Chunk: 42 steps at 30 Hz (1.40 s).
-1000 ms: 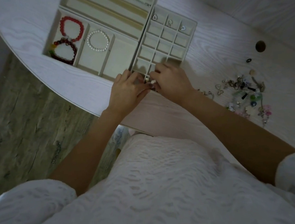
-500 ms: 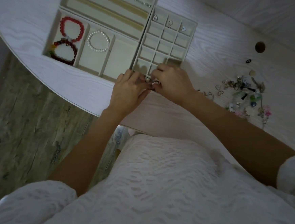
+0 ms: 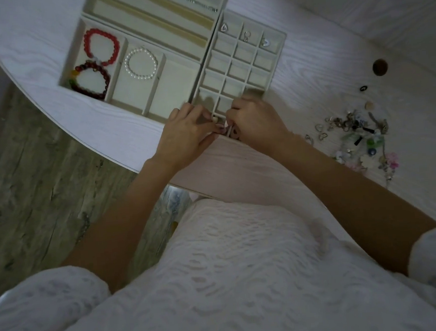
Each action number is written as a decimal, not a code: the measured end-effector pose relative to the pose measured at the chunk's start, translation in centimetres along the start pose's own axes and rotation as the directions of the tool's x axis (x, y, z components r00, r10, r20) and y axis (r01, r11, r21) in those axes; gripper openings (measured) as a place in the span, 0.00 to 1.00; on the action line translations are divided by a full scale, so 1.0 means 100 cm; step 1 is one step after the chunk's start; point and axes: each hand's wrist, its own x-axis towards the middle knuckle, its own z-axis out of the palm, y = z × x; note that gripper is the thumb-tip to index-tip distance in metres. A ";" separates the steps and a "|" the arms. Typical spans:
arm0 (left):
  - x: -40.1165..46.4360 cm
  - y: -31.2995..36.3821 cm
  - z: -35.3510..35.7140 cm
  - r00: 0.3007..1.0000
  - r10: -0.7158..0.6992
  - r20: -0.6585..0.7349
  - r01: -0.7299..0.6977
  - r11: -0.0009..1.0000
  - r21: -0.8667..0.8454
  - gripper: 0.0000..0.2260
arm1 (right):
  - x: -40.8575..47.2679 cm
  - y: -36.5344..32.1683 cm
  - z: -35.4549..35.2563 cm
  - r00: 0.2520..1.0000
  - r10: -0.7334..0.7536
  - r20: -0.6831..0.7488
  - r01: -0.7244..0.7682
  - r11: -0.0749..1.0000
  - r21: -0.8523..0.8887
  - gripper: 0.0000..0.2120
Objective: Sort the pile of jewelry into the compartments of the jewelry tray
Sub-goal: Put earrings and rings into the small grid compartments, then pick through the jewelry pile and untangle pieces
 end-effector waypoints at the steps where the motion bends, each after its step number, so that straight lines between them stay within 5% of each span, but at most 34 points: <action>1: 0.000 0.001 0.000 1.000 -0.003 -0.005 0.003 1.000 -0.014 0.11 | -0.003 0.002 0.002 0.999 0.001 -0.052 0.001 0.999 0.037 0.06; 4: -0.001 0.001 -0.001 1.000 -0.022 -0.014 0.021 0.999 -0.043 0.11 | -0.007 0.006 0.005 0.984 -0.002 -0.178 0.021 0.994 0.104 0.05; 8: -0.003 0.001 0.001 0.997 -0.077 -0.014 0.076 0.995 -0.064 0.11 | -0.013 0.007 0.017 0.982 -0.060 -0.178 0.073 0.995 0.070 0.08; 14: -0.007 0.014 0.006 0.984 -0.167 -0.055 0.164 0.985 -0.055 0.09 | -0.029 0.002 0.029 0.976 0.075 -0.206 -0.032 0.979 0.203 0.15; 20: -0.004 0.033 0.006 0.970 -0.222 -0.102 0.213 0.972 -0.096 0.09 | -0.029 0.001 0.026 0.984 0.171 -0.052 -0.138 0.910 0.391 0.18; 26: 0.012 0.084 0.004 0.981 -0.157 -0.119 0.123 0.960 -0.250 0.08 | -0.097 0.033 0.020 0.906 0.331 -0.264 -0.174 0.859 0.481 0.13; 29: 0.020 0.103 0.012 1.000 -0.013 -0.018 0.008 0.968 -0.251 0.12 | -0.134 0.053 0.034 0.838 0.467 -0.283 -0.316 0.837 0.447 0.11; 34: 0.064 0.149 0.061 0.989 -0.060 0.135 0.069 0.995 -0.066 0.16 | -0.166 0.104 0.049 0.717 0.679 -0.156 -0.576 0.704 0.415 0.08; 37: 0.077 0.147 0.069 0.961 -0.195 0.197 0.182 0.980 0.080 0.14 | -0.142 0.097 0.046 0.764 0.614 -0.198 -0.531 0.773 0.348 0.06; 42: 0.082 0.144 0.070 0.971 -0.166 0.171 0.174 0.984 -0.035 0.05 | -0.127 0.110 0.056 0.836 0.529 -0.148 -0.509 0.847 0.152 0.03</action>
